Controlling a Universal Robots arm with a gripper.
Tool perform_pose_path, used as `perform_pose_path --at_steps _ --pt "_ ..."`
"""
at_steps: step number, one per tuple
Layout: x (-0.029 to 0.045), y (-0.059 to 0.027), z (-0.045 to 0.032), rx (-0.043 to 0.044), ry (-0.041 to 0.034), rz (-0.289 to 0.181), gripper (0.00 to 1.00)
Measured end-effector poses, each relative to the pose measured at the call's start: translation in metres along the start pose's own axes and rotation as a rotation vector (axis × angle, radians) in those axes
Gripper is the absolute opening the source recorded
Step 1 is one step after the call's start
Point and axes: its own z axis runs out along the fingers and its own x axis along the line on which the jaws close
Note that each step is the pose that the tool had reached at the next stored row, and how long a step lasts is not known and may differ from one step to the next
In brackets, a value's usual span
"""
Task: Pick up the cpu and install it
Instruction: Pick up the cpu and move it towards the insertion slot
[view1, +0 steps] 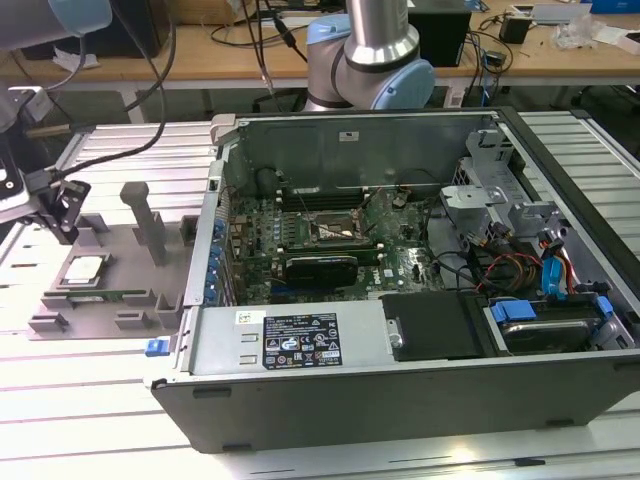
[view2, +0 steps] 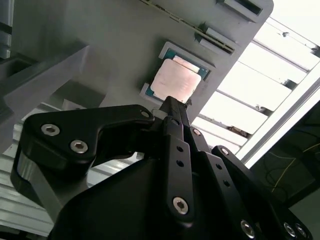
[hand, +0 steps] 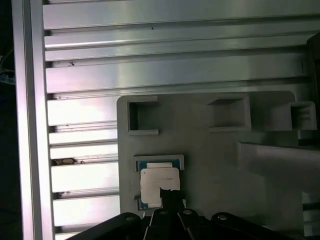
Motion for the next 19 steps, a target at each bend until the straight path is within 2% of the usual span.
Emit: perform_pose_path --at_steps 13,16,19 --pt "0.0021 -0.0095 0.0295 -0.0002 -0.0001 0.0 0.11" --pt "0.0039 -0.0097 0.0329 -0.0012 -0.0004 0.0 0.11" --pt "0.0041 -0.0097 0.0329 -0.001 0.0 0.0 0.11"
